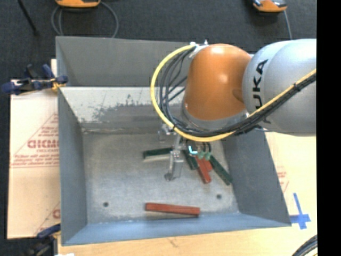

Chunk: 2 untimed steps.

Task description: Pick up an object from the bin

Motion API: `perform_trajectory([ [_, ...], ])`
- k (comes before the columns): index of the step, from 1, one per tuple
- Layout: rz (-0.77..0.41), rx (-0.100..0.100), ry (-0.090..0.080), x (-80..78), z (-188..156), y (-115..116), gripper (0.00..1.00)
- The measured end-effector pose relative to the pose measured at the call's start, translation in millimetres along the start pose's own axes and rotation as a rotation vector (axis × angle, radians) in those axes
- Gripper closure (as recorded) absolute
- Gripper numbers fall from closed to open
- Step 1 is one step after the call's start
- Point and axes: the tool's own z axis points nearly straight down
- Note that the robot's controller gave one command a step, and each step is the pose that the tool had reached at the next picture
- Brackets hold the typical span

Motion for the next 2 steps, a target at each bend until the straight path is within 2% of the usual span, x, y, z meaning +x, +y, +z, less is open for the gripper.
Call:
perform_trajectory([
  [1,0.088,-0.002,-0.011,-2.3,-33.4,38.1,0.00],
  [2,-0.103,0.003,-0.002,-59.1,126.1,11.6,0.00],
])
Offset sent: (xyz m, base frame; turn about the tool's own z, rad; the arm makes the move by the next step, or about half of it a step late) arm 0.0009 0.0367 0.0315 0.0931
